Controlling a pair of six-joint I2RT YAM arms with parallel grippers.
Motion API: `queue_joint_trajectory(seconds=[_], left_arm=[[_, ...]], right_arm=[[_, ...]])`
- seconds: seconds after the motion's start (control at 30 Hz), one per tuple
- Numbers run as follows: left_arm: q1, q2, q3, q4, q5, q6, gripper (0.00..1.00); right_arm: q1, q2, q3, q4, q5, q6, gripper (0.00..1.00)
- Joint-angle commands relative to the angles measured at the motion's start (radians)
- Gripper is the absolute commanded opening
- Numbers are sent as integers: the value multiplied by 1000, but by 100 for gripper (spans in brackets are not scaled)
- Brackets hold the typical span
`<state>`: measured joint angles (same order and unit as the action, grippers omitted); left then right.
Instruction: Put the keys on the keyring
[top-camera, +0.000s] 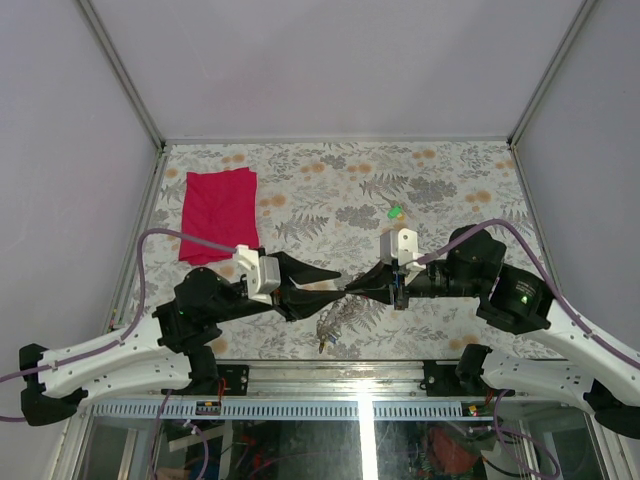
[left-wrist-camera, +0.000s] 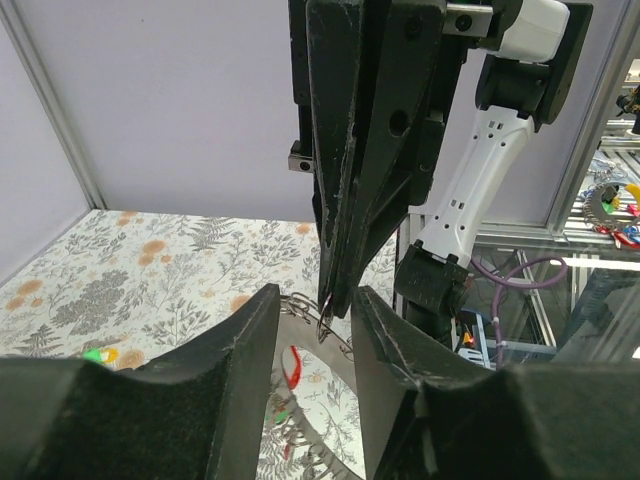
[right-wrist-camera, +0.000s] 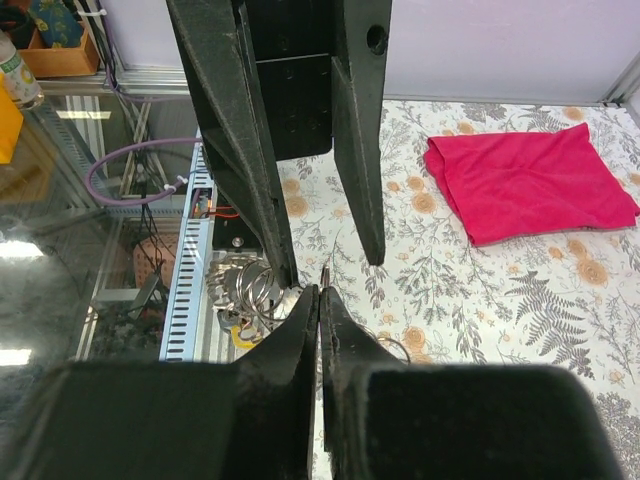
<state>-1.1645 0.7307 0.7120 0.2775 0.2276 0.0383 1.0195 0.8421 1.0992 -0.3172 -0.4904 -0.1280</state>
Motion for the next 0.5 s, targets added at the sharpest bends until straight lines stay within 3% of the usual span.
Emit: queue_joint_trajectory(seconds=[0.0, 0.2, 0.37, 0.47], left_arm=[[-4, -20, 44, -13, 21, 11, 38], [-4, -24, 87, -87, -71, -80, 51], [-4, -9, 174, -244, -114, -135, 51], [-3, -27, 183, -274, -20, -88, 50]], right_arm=[[5, -34, 42, 94, -8, 0, 0], [5, -39, 48, 88, -3, 5, 0], [5, -47, 50, 83, 4, 14, 0], [5, -50, 48, 87, 3, 19, 0]])
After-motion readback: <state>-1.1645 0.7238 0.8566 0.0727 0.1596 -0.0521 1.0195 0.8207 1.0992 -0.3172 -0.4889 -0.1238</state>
